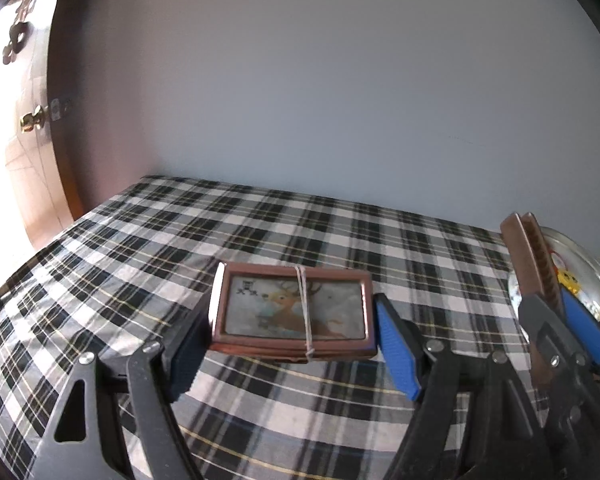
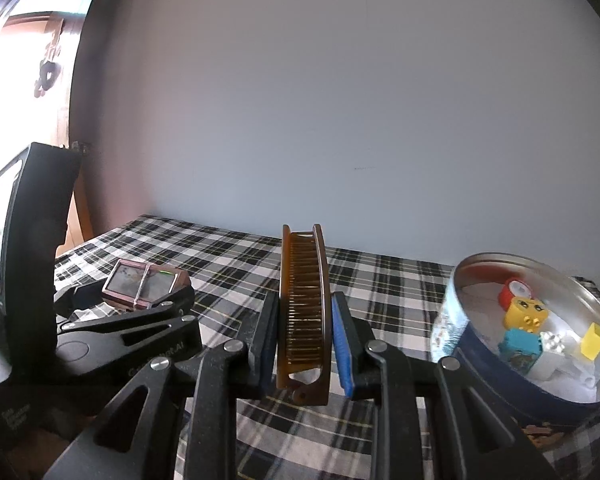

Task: Organize rigid objects
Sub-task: 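Lift the picture frame and comb and carry them toward the tin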

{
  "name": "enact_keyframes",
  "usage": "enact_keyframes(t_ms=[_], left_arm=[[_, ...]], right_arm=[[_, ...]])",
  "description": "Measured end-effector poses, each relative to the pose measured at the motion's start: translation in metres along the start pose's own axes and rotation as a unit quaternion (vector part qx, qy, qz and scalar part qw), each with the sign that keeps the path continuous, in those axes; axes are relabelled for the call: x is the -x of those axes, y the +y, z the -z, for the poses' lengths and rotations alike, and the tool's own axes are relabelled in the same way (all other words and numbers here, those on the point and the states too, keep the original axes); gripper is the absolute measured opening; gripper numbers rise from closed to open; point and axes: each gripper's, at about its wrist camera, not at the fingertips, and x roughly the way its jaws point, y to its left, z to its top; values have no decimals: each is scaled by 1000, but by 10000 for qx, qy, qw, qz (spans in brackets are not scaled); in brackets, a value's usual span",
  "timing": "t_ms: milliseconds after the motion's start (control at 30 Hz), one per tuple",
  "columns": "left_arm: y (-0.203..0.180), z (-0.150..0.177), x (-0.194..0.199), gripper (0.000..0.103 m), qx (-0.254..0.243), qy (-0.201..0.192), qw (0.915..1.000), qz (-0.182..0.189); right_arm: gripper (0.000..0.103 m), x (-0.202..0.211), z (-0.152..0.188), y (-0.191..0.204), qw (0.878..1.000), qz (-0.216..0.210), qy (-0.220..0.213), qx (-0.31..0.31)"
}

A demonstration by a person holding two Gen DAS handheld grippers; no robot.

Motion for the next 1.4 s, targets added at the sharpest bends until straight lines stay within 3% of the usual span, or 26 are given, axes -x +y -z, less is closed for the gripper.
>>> enact_keyframes(t_ms=[1400], left_arm=[[-85, 29, 48, 77, -381, -168, 9965, 724]], right_arm=[[28, 53, 17, -59, 9987, 442, -237, 60]])
